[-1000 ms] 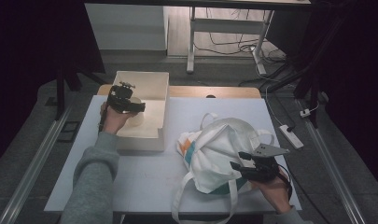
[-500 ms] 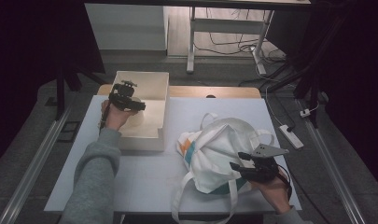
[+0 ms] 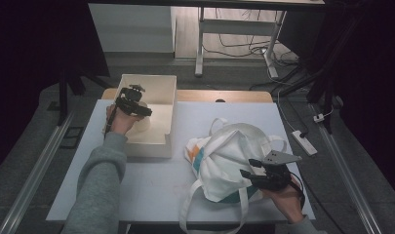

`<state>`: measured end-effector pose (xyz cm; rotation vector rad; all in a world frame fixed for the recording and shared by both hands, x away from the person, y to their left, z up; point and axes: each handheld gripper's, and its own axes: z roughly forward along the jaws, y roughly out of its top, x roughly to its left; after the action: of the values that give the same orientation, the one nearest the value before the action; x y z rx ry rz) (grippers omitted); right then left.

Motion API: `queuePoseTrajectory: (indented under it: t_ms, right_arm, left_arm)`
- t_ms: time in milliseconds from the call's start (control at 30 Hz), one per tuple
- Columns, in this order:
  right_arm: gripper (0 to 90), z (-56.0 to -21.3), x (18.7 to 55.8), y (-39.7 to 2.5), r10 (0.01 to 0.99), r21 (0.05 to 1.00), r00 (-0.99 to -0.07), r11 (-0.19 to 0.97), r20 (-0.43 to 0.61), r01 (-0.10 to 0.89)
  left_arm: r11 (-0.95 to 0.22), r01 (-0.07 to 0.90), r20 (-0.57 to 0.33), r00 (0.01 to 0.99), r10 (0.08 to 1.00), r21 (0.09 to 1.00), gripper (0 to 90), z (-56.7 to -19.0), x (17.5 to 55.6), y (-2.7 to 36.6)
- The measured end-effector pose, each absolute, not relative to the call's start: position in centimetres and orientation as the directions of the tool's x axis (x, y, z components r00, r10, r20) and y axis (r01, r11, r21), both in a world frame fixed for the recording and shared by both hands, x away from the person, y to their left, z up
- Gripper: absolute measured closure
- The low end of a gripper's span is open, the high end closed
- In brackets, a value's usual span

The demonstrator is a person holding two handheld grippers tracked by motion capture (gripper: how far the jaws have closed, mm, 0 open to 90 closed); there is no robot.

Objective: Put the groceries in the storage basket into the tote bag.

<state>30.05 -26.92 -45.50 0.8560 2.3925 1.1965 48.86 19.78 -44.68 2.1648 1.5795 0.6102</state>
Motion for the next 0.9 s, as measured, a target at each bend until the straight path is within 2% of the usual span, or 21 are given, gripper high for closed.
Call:
queuePoseTrajectory:
  t_ms: [367,667,900]
  right_arm:
    - [45.5,-45.55,30.09,-26.85,0.647,0.800,-0.762,0.475,-0.035,0.366]
    - [45.5,-45.61,30.10,-26.86,0.650,0.800,-0.759,0.475,-0.037,0.368]
    - [45.6,-45.63,30.12,-26.88,0.651,0.799,-0.758,0.476,-0.041,0.366]
  left_arm:
    - [-0.329,0.775,0.168,0.284,0.944,0.540,15.9,-45.08,49.21,19.24]
    - [-0.299,0.765,0.104,0.294,0.950,0.571,19.0,-44.76,49.20,19.56]
    - [-0.302,0.759,0.089,0.309,0.947,0.577,19.5,-44.70,49.04,19.66]
